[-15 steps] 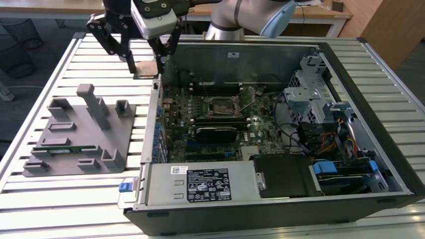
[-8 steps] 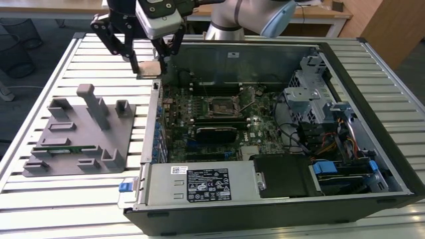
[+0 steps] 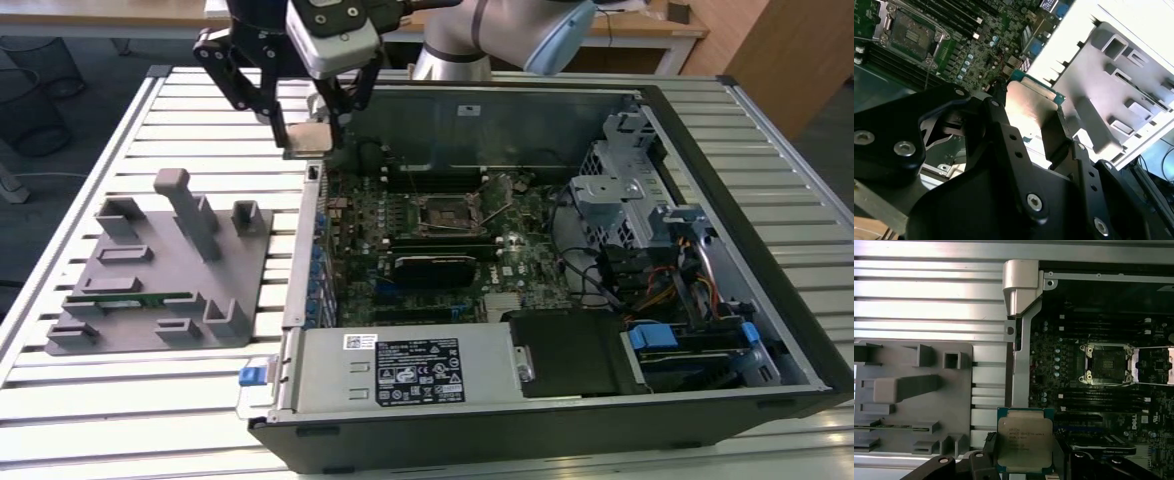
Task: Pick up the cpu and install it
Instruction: 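Pick up the cpu and move it towards the insertion slot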
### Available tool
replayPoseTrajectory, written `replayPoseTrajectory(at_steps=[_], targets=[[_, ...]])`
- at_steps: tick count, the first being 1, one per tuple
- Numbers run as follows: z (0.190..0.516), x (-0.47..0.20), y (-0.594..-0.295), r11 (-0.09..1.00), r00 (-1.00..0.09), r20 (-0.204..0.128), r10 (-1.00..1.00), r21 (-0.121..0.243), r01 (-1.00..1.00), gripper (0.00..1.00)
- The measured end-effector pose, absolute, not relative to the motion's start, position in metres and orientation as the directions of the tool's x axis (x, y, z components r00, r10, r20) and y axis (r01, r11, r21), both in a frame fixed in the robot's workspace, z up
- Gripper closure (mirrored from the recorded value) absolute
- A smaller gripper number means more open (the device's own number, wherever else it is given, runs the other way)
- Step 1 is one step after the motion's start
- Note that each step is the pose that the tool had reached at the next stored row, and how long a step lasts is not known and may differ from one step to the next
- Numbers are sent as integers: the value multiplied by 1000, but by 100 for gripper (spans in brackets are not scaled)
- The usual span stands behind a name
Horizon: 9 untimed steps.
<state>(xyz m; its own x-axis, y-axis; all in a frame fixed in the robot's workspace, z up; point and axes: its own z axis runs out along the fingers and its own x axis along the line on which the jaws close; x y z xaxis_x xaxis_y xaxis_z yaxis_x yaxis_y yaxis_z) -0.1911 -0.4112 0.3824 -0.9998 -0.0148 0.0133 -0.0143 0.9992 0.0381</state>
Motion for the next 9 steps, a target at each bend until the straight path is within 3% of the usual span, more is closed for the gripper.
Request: replayPoseTrajectory(at_steps=[9], targets=[[382, -183, -411, 999, -1000, 13, -15, 38, -14, 47]])
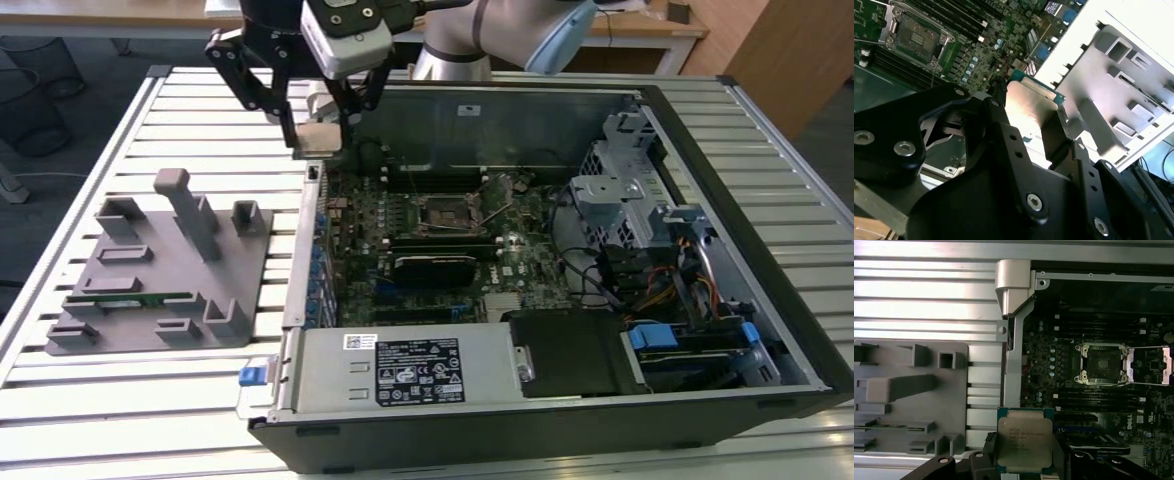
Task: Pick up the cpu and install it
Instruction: 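Pick up the cpu and move it towards the insertion slot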
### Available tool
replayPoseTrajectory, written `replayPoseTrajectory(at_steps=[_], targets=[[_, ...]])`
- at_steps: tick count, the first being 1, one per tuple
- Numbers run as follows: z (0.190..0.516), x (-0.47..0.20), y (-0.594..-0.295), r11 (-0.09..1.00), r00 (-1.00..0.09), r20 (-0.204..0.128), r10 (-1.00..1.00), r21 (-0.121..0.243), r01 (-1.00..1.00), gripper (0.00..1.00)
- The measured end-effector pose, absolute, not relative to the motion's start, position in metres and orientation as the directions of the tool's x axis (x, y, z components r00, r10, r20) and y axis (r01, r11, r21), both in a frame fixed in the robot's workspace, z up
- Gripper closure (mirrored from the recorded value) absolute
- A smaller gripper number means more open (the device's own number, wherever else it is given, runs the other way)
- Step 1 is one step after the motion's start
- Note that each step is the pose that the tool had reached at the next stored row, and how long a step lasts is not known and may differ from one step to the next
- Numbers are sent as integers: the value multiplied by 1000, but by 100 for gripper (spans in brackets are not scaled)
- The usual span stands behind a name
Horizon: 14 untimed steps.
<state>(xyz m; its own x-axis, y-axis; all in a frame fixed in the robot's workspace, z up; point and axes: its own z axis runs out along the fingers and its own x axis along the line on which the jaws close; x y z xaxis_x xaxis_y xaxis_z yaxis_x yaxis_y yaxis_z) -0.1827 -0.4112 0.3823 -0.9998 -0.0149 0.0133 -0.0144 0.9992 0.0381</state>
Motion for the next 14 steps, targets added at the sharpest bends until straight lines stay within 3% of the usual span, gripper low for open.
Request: replayPoseTrajectory(at_steps=[14], targets=[[381, -148, -411, 999, -1000, 13, -15, 38, -15, 47]])
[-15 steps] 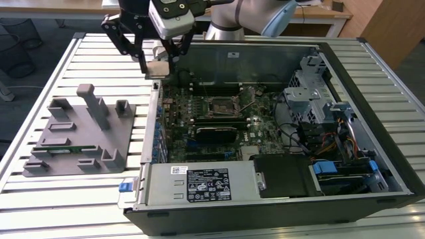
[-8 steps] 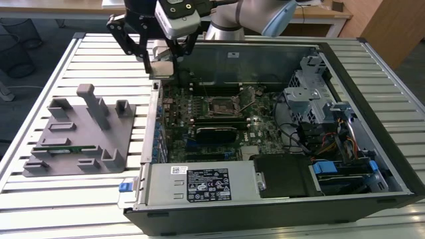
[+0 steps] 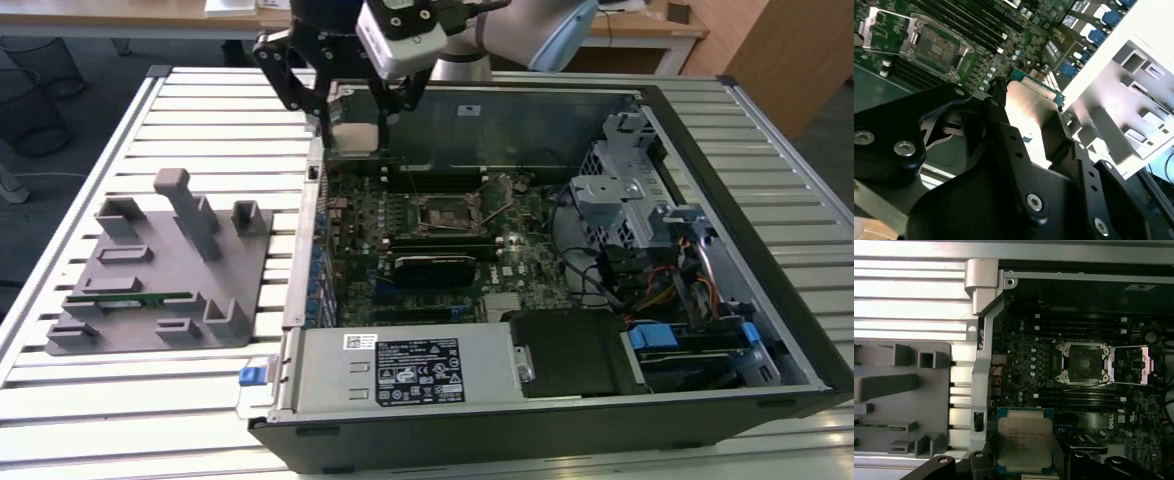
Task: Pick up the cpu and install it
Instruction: 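Pick up the cpu and move it towards the insertion slot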
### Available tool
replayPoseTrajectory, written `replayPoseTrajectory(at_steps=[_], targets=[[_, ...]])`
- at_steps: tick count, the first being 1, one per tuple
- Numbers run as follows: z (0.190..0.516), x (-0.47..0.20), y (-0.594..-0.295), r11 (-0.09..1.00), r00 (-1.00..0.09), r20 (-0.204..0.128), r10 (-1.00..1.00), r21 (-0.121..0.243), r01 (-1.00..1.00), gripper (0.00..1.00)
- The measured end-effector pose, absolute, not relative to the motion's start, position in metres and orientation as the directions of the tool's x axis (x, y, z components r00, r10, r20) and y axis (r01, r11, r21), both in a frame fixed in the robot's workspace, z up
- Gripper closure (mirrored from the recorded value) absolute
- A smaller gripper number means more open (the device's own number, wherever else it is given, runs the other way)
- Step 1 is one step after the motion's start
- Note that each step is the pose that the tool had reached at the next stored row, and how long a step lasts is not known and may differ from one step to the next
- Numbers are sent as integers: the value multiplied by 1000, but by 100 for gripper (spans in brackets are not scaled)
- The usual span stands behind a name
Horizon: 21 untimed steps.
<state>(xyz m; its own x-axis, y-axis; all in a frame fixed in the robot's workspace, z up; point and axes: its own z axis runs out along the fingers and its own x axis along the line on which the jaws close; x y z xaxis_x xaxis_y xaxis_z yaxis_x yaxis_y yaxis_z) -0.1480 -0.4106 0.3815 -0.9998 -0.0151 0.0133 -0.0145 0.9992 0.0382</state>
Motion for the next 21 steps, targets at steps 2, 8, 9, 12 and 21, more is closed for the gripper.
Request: replayPoseTrajectory(at_steps=[2, 8, 9, 12, 21], targets=[[381, -140, -409, 999, -1000, 13, -15, 38, -14, 47], [381, -118, -404, 999, -1000, 13, -15, 38, -14, 47], [381, -114, -403, 999, -1000, 13, -15, 38, -15, 47], [381, -104, -400, 999, -1000, 13, -15, 38, -14, 47], [380, -73, -389, 999, -1000, 13, -15, 38, -15, 47]])
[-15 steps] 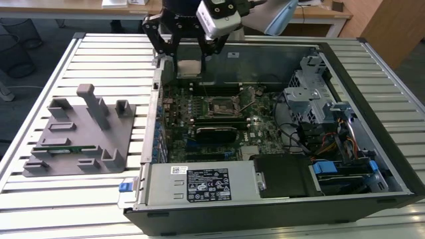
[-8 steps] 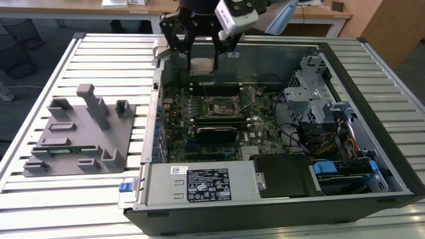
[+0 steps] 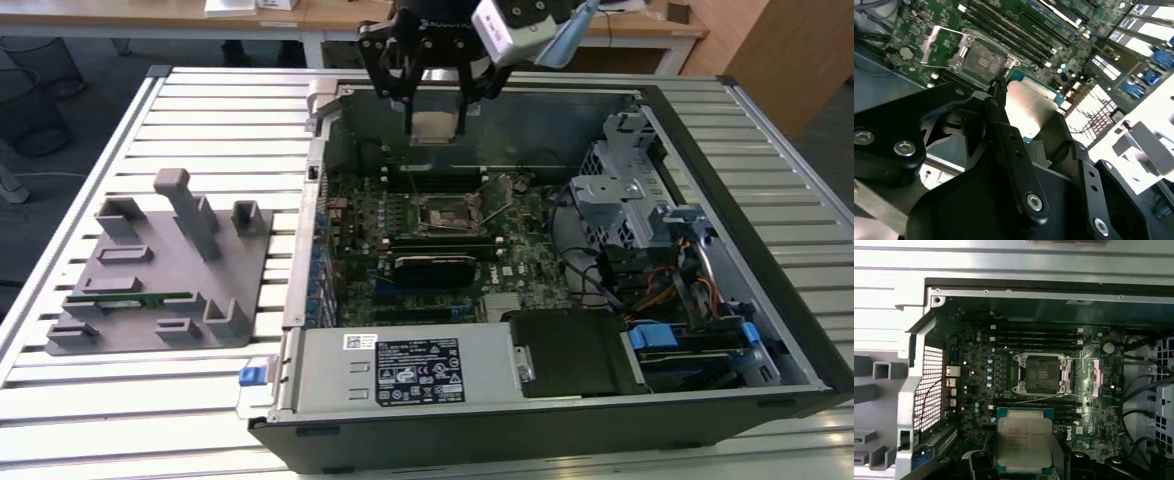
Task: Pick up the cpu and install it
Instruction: 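Pick up the cpu and move it towards the insertion slot, then place the cpu into insertion slot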
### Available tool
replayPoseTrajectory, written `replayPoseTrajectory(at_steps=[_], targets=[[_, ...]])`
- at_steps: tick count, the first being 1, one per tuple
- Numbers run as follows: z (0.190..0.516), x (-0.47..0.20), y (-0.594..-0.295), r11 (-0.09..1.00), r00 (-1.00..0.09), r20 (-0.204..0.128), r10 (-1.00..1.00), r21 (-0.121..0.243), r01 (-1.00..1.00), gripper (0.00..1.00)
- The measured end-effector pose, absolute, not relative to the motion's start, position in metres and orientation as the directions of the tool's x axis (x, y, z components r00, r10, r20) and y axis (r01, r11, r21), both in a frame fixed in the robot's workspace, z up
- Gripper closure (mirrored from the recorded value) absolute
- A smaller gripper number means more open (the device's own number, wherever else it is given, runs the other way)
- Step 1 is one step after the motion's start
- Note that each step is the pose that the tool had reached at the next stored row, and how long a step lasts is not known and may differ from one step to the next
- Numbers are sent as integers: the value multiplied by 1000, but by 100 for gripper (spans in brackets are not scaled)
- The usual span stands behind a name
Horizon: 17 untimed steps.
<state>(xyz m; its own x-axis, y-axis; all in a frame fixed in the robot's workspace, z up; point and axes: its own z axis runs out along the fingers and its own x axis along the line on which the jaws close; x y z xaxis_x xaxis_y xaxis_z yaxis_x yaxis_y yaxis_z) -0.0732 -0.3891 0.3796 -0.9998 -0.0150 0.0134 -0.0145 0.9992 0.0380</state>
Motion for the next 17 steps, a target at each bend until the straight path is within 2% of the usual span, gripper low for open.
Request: replayPoseTrajectory(at_steps=[17], targets=[[378, -59, -386, 998, -999, 13, 49, 36, 50, 47]])
